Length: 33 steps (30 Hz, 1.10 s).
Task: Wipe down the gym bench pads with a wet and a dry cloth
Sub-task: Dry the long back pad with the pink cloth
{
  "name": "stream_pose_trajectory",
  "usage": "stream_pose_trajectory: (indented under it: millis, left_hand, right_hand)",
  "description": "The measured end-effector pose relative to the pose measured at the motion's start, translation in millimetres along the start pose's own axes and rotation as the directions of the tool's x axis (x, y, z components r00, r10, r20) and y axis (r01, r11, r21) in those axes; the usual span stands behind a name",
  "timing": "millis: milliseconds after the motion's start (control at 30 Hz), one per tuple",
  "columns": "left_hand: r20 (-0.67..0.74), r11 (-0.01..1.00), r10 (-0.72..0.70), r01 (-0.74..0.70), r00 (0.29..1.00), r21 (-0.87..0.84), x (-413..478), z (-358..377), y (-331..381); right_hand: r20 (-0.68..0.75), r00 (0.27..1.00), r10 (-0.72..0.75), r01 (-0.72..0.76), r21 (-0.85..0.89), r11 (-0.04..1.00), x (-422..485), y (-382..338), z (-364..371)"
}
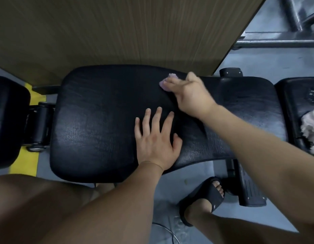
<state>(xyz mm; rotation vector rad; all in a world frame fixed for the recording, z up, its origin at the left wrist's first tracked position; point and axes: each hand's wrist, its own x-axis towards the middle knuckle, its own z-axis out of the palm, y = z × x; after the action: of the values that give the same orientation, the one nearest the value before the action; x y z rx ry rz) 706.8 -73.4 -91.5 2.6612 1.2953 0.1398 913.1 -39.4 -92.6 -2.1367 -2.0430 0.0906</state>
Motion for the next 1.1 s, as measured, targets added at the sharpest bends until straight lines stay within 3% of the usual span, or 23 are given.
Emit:
stream_pose_trajectory:
  millis: [167,333,567,867,1000,1100]
  left_hand:
    - [0.020,1.000,-0.006,0.006,1.000,0.006,-1,-1,1]
    - [0.043,1.000,-0.002,0.001,0.999,0.012,0,-4,2]
    - [0.041,1.000,-0.012,0.012,0.999,0.020,-1,-4,3]
    - [0.059,1.000,-0.003,0.002,0.998,0.017,0,-4,2]
    - [0.057,1.000,-0.003,0.002,0.998,0.017,0,-3,3]
    - [0.055,1.000,0.000,-0.001,0.998,0.022,0,-3,3]
  right_hand:
    - [0.034,0.933,0.359,-0.359,0.001,0.933,32,17,-4]
    - [0.180,0.956,0.232,-0.259,0.143,0.955,58,-8,-10]
    - [0.246,0.866,0.435,-0.472,0.114,0.874,33,43,-36]
    - [0.515,0.813,0.270,-0.500,0.383,0.776,90,31,-49]
    - [0.595,0.770,0.230,-0.531,0.399,0.748,93,38,-59]
    - [0.625,0.753,0.204,-0.469,0.292,0.834,78,63,-74]
